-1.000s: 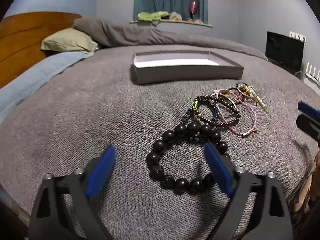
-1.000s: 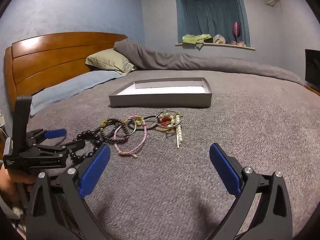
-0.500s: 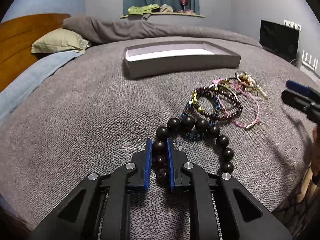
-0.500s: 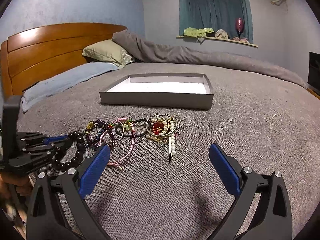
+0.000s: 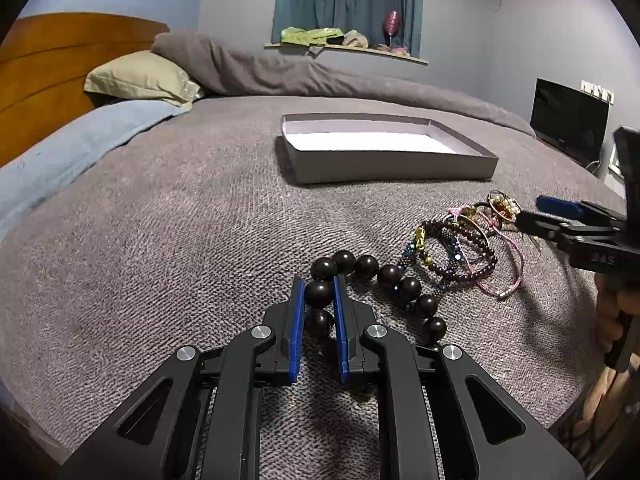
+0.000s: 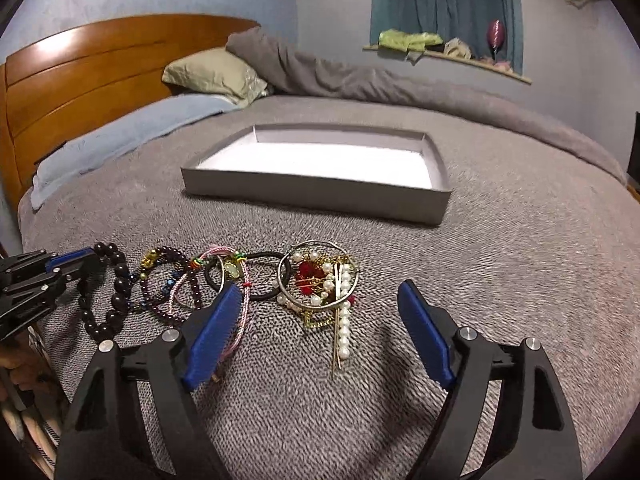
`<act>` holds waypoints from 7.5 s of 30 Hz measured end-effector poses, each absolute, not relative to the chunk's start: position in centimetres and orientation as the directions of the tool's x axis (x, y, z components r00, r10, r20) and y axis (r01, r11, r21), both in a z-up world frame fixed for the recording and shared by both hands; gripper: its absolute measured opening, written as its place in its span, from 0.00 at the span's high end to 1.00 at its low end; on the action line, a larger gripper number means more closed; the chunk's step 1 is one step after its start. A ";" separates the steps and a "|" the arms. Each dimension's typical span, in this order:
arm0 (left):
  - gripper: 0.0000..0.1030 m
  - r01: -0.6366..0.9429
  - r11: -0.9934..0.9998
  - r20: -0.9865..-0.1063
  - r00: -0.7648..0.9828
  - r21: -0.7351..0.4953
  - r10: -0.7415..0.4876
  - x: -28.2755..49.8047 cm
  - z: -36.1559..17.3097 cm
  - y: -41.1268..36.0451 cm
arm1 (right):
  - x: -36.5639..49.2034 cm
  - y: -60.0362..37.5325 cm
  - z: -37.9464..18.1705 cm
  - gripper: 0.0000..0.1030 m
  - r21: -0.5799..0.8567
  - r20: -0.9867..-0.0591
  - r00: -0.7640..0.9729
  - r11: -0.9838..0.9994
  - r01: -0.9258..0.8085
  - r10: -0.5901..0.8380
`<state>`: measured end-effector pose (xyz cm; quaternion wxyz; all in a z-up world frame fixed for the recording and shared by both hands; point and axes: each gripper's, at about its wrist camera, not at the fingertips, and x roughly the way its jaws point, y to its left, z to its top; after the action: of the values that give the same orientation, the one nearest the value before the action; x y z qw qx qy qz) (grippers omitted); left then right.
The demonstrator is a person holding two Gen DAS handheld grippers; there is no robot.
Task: Organize jewelry
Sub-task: 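Grasp the thin silver bangle with the right gripper while the left gripper holds the black bracelet, then carry both items into the grey tray and open both grippers, then grasp the brown beaded bracelet with the left gripper, then grasp the gold chain with red beads with the right gripper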
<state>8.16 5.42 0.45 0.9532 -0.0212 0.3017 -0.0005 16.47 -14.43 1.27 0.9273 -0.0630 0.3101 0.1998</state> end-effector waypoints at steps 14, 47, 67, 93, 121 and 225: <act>0.85 0.003 0.999 -0.547 0.837 -0.054 -0.032 7.6 0.8 5.3 | 19.8 -13.0 0.1 0.54 -0.006 -0.682 0.660 0.899 -0.437 0.316; 0.86 0.053 0.994 -0.451 0.888 -0.095 -0.091 10.7 4.5 5.3 | 21.3 -16.2 1.5 0.54 0.116 -0.640 0.678 0.918 -0.379 0.361; 0.85 0.059 0.995 -0.454 0.887 -0.079 -0.088 10.9 4.2 5.0 | 23.2 -15.5 0.4 0.39 0.101 -0.688 0.642 0.921 -0.377 0.339; 0.85 0.065 0.995 -0.448 0.889 -0.077 -0.093 12.0 4.8 4.6 | 23.6 -16.4 1.0 0.72 0.227 -0.652 0.616 0.889 -0.397 0.442; 0.85 0.102 0.990 -0.412 0.902 -0.096 -0.133 13.7 6.9 3.9 | 23.8 -19.4 4.8 0.96 0.262 -0.532 0.708 0.886 -0.384 0.464; 0.93 0.271 0.955 -0.483 0.824 -0.120 -0.295 13.9 3.6 3.8 | 20.7 -16.6 1.7 0.44 0.122 -0.627 0.648 0.876 -0.466 0.432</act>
<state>13.86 3.81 3.57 0.9548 -0.0230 0.2567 -0.1481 20.68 -16.62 1.72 0.9075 -0.0248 0.3386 0.2474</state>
